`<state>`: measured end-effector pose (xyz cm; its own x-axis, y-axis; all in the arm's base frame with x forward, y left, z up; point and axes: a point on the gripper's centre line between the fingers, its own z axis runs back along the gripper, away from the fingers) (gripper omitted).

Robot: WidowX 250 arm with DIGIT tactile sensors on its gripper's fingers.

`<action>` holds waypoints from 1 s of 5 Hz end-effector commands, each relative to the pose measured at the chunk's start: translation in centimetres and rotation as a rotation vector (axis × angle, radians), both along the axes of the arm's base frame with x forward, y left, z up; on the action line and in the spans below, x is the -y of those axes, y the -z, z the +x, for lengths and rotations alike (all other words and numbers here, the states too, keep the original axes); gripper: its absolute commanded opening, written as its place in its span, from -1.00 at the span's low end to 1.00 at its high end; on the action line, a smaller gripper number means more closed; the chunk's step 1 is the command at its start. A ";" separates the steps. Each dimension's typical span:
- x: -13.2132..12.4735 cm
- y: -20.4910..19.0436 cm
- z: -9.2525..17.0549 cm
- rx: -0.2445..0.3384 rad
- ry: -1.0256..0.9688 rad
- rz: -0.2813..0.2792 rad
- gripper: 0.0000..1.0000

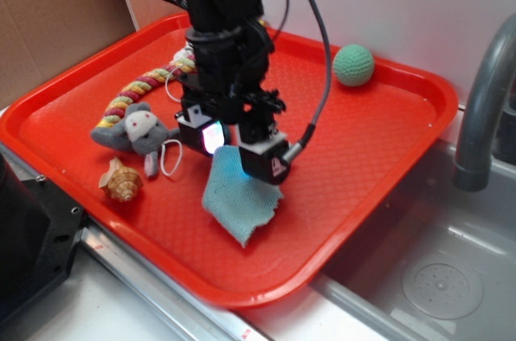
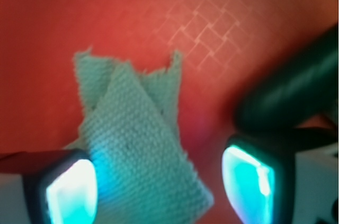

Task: Grab the blue cloth.

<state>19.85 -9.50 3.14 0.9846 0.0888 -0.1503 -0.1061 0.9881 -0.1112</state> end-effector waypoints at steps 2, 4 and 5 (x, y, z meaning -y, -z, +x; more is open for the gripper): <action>-0.7 -1.3 -0.3 0.040 0.044 -0.018 -1.00; -5.9 -10.0 -4.1 0.199 0.124 0.083 -1.00; -10.1 -15.0 -5.7 0.303 0.038 0.185 -1.00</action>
<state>14.79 0.91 17.31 0.9909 0.0540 0.1234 -0.0600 0.9972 0.0454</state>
